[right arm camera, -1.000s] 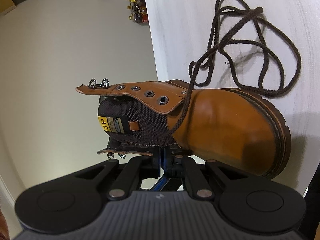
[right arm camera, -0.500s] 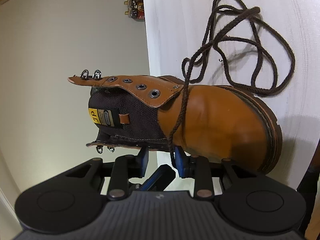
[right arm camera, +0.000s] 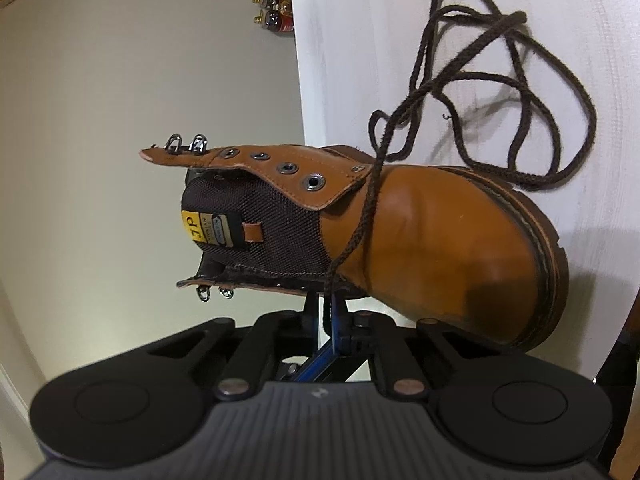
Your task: Lace up shoes with both hands
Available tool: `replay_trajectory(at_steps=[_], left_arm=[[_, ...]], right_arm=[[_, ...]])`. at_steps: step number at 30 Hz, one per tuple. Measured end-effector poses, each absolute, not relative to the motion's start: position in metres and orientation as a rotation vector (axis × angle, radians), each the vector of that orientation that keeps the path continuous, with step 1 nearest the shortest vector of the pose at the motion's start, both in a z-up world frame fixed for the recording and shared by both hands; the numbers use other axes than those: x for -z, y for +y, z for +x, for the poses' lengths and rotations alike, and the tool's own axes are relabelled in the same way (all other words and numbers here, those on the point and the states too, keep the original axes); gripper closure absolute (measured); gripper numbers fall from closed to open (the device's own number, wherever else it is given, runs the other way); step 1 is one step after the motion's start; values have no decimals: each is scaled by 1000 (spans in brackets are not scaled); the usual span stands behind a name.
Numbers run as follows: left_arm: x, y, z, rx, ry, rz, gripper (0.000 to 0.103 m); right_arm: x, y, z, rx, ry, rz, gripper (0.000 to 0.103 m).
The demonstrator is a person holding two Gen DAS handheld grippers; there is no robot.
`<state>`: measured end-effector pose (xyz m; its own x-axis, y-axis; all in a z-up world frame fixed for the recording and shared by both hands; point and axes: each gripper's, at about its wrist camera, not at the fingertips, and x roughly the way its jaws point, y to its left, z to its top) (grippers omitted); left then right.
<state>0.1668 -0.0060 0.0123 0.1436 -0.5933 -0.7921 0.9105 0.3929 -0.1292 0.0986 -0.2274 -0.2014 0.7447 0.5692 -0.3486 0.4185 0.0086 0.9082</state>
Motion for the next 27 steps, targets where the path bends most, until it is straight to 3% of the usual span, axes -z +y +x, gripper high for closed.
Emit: replay_trajectory(at_steps=[8,10,12,15,18,27], left_arm=[[-13,-6,167,1129,900,438,101],[-13,-6,167,1133,900,446,101],[-14,-7,166,1142,898,457,101],[-15,-8,165,1146,898,460,100],[-15,-8,164,1145,898,459,100],[-14,-3,168,1123,911,425,100]], right_arm=[[204,-227,96,-128,824,1610,89],[205,-227,96,-126,830,1609,80],[205,-227,96,-131,834,1603,80],[204,-225,98,-146,839,1587,81],[198,-222,101,-154,864,1522,98],[180,-229,109,-114,764,1457,100]])
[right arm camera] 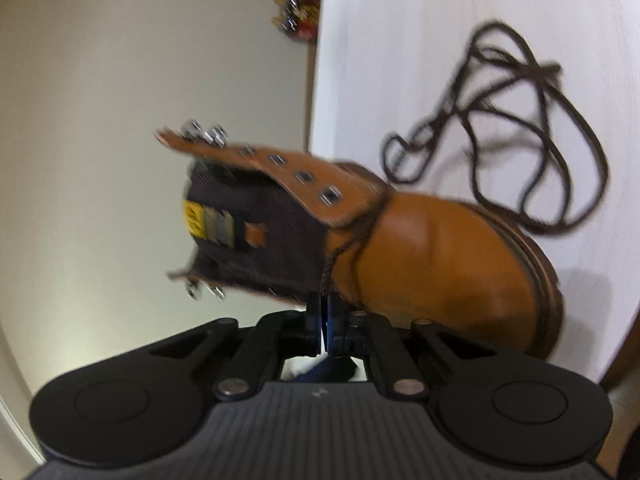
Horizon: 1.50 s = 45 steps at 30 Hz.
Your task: Lace up shoes with both hands
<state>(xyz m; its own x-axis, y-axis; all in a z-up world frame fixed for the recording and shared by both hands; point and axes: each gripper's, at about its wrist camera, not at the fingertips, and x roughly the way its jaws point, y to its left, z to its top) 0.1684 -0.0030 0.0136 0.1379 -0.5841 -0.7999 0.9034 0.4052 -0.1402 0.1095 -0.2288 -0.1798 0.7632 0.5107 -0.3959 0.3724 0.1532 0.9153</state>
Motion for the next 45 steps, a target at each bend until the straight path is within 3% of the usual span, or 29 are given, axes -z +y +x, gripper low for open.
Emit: replay_trajectory(at_steps=[14,45], left_arm=[[-9,9,170,1100,919,409,100],[-3,-3,186,1016,882,395,99]], right_arm=[[186,-219,128,-58,730,1389,100],[199,-219,137,-116,840,1450,99]])
